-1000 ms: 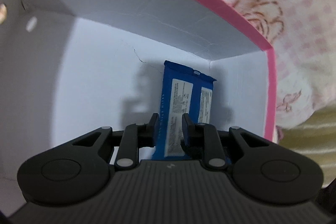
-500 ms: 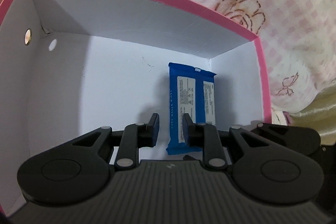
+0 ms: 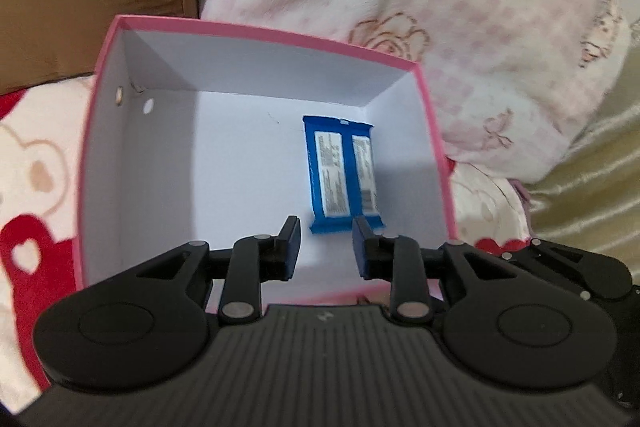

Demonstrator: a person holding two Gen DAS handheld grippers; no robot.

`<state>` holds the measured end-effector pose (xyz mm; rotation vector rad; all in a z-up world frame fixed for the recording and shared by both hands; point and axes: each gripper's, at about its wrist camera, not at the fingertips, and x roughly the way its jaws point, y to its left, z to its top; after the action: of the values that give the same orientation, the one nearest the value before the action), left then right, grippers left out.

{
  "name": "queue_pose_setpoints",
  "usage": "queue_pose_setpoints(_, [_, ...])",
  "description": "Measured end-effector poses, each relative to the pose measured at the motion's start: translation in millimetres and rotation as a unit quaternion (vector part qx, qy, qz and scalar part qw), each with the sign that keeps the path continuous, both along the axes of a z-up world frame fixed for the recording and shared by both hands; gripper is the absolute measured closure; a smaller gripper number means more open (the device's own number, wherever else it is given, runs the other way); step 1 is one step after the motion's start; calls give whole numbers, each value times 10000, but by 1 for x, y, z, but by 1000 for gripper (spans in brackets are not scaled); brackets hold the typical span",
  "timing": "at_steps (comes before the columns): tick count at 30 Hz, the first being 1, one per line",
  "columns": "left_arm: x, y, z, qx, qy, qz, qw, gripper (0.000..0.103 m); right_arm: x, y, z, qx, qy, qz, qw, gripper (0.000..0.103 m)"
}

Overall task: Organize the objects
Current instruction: 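Withdraw the left tool from the box toward the green yarn ball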

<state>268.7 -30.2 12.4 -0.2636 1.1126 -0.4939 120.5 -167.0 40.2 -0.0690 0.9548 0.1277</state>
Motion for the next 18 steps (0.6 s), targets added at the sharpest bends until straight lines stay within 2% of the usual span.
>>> queue_pose_setpoints(1, [-7,5,8,2,9,-17,10000,72,37,-29,5,24,-56,-6,10000,59])
queue_pose_setpoints(2, [-15,8,14,28,12,-41,10000,71,45,-35,11,44,-102,-9,9999,59])
queue_pose_setpoints(4, [-30,11,26,144,-22,-79,9999,70,19,-25,0,107,-195,-64,9997,58])
queue_pose_setpoints(5, [-37,13,31,209,-76,-103,9997,69,22,-26,0,144,-221,-105,9996,56])
queue_pose_setpoints(8, [-61,18,46,371,-232,-168,9989,57,22,-25,13,270,-329,-135,9990,48])
queue_pose_setpoints(10, [-74,22,52,407,-248,-158,9987,53,8,-23,22,308,-433,-90,9985,47])
queue_pose_setpoints(13, [-92,30,59,411,-129,-123,9990,48,-8,-18,28,309,-493,-50,9983,46])
queue_pose_setpoints(16, [-108,37,64,386,-94,-121,9991,38,-14,-17,34,328,-528,-4,9981,43])
queue_pose_setpoints(18, [-117,41,68,412,-118,-100,9990,33,-21,-16,40,329,-551,14,9979,33])
